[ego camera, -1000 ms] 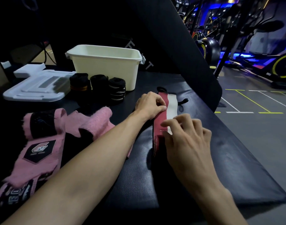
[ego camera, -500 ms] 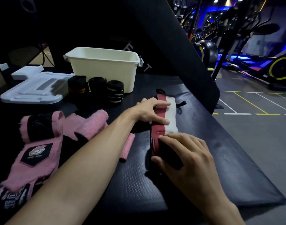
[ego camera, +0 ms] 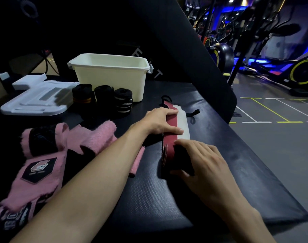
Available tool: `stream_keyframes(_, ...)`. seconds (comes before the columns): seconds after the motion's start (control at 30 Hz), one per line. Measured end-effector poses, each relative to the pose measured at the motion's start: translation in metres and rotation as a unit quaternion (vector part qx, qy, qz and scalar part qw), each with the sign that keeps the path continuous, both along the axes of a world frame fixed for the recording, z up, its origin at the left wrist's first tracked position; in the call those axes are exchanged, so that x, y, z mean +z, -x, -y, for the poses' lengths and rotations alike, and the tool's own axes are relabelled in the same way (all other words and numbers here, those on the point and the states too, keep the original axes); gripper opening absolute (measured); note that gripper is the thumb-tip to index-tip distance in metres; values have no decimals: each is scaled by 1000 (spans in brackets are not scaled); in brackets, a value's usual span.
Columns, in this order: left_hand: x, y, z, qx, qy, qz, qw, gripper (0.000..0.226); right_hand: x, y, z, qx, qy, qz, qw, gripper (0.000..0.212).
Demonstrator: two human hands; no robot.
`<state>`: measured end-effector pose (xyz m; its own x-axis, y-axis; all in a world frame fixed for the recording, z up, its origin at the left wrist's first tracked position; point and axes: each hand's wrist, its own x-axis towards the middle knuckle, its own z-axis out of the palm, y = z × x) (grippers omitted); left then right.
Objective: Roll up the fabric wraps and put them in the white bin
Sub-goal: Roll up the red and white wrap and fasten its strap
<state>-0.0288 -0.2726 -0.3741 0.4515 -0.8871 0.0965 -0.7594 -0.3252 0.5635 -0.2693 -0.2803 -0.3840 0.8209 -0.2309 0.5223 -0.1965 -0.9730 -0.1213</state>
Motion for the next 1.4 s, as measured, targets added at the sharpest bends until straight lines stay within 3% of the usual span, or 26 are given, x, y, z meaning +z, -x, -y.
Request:
stream_keyframes(0.33, -1, 5, 1, -14, -17, 35, 999, 105, 24, 15, 0, 20, -13, -51, 998, 59)
stream_keyframes(0.47, -6, 1, 3, -14, -15, 43, 999, 110, 32, 11, 10, 20, -104, -113, 988, 52)
stream_keyframes(0.67, -5, 2, 2, -13, -13, 59, 998, 100, 33, 3, 21, 62, -222, -103, 968, 46)
stream_keyframes(1.13, -1, 11, 3, -55, -26, 87, 994, 86, 30, -9, 24, 43, -335, -107, 935, 30)
stream_keyframes(1.4, 0, 13, 2, -44, -29, 75, 996, 76, 34, -23, 15, -41, -211, -148, 965, 29)
